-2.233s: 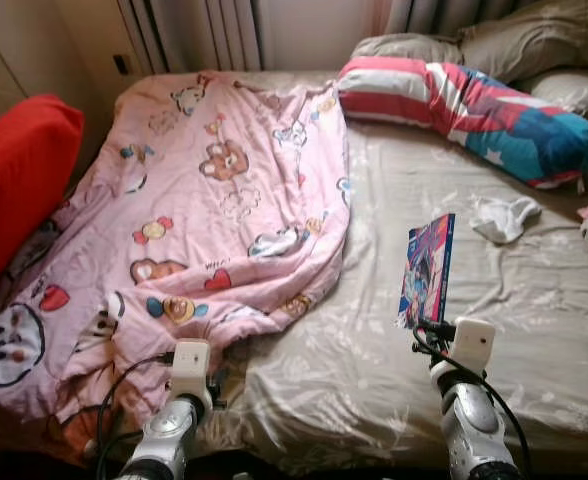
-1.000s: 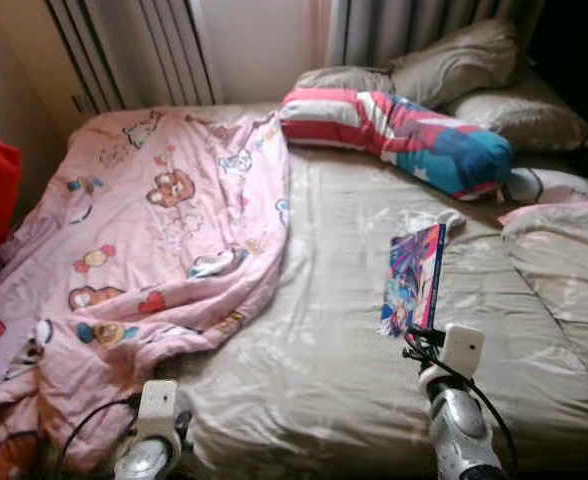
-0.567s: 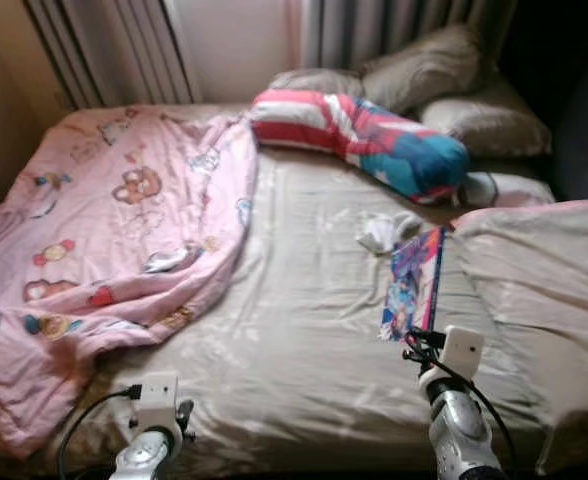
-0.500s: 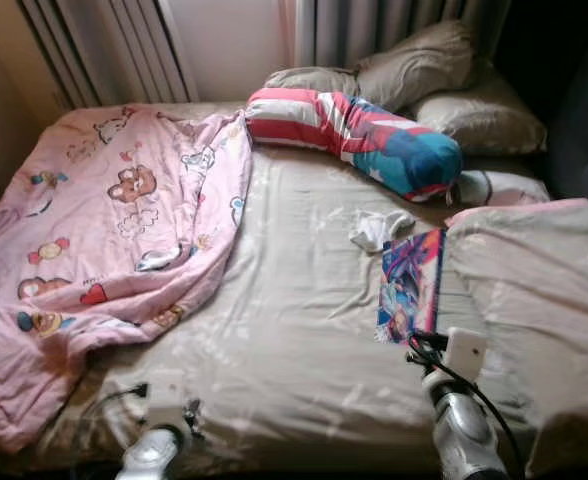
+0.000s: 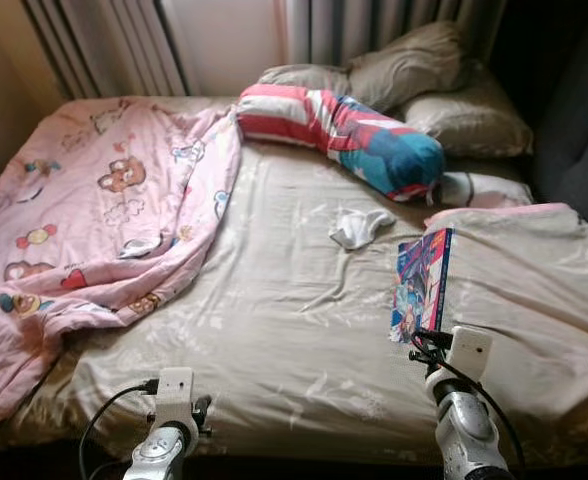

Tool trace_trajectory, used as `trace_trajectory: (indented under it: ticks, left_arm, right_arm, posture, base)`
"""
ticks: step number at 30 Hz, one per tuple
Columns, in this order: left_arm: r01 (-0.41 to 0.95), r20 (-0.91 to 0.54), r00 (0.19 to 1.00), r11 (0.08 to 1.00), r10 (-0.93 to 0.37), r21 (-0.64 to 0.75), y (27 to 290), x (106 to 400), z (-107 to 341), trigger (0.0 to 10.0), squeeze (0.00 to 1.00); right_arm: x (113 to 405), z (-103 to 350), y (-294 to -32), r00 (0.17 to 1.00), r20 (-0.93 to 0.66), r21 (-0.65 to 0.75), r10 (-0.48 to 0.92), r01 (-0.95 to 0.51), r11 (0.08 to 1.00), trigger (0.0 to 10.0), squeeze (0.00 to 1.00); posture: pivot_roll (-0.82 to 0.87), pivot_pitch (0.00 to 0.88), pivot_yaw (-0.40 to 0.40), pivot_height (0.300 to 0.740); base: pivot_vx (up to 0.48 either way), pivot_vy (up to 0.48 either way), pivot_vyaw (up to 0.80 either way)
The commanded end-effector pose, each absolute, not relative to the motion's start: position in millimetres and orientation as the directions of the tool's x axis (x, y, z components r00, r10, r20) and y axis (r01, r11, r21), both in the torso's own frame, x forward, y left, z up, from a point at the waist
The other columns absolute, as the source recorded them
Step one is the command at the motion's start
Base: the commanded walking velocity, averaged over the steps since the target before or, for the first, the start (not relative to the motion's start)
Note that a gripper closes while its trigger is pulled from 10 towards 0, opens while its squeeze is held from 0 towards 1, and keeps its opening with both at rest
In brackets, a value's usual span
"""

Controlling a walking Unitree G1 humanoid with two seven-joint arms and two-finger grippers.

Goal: Clean up the room

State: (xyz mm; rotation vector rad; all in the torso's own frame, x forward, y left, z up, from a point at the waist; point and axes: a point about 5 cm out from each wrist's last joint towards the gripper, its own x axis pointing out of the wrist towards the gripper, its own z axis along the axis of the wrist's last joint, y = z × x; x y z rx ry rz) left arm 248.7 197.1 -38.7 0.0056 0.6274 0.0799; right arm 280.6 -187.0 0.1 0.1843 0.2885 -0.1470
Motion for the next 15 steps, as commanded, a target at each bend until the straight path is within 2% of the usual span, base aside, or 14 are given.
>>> trace_trajectory:
  ticks: [1, 5, 12, 15]
  left_arm:
    - [-0.075, -0.607, 0.791, 0.996, 0.083, 0.038, 201.0, 243.4, -42.4, 10.0, 0.00]
    - [-0.076, -0.607, 0.791, 0.996, 0.084, 0.040, 200.9, 243.7, -42.2, 10.0, 0.00]
    - [-0.094, -0.601, 0.794, 0.995, 0.094, 0.032, 201.7, 245.1, -41.1, 10.0, 0.00]
    - [-0.102, -0.604, 0.792, 0.995, 0.088, 0.011, 201.2, 244.8, -41.5, 10.0, 0.00]
  right_arm:
    - [285.1, 5.2, -186.1, 0.956, -0.271, 0.154, -0.113, 0.159, 0.975, 10.0, 0.00]
    - [285.6, 5.7, -186.2, 0.956, -0.269, 0.153, -0.112, 0.157, 0.976, 10.0, 0.00]
    - [287.2, 7.3, -186.6, 0.958, -0.265, 0.153, -0.113, 0.158, 0.976, 10.0, 0.00]
    - [288.0, 8.2, -188.4, 0.957, -0.263, 0.155, -0.121, 0.166, 0.974, 10.0, 0.00]
  posture:
    - [-0.06, 0.109, 0.035, 0.740]
    - [-0.06, 0.111, 0.035, 0.740]
    - [-0.06, 0.114, 0.034, 0.740]
    - [-0.06, 0.115, 0.034, 0.740]
  base:
    - [0.000, 0.000, 0.00]
    - [0.000, 0.000, 0.00]
    - [0.000, -0.379, 0.00]
    - [0.000, 0.000, 0.00]
